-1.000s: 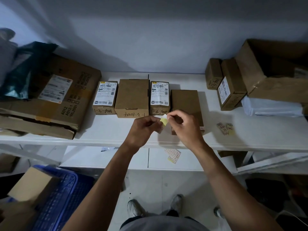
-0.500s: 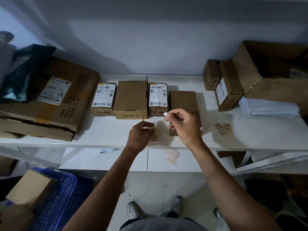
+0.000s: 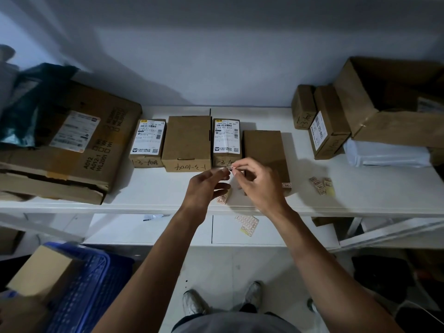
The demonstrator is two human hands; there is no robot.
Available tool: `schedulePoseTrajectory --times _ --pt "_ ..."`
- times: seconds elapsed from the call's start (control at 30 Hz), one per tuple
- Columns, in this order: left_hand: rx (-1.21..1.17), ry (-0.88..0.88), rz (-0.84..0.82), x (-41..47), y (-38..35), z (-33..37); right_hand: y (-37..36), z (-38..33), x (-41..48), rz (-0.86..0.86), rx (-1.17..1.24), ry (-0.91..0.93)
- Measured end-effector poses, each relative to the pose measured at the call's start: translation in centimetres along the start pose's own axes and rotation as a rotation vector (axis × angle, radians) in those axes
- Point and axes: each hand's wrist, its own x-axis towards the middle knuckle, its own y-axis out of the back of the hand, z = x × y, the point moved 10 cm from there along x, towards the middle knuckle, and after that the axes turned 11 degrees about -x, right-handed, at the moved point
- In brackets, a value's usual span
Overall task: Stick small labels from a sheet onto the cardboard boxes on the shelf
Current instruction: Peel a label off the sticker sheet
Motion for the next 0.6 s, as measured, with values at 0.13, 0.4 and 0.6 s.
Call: schedulePoseTrajectory --times 0.13,0.4,0.6 --pt "0.003 -0.023 -0.022 -0.1 -0.3 0.5 -0.3 -0.3 -0.1 -0.027 -0.016 0.018" --pt "-0.007 -0.047 -0.013 0.3 -0.2 0.9 -0.7 -0.7 -0.4 -0.068 -0.051 0.022" --pt "0.028 -0.072 -0.009 0.4 -0.3 1.3 -0.8 -0.7 -0.3 -0.077 -0.028 0.02"
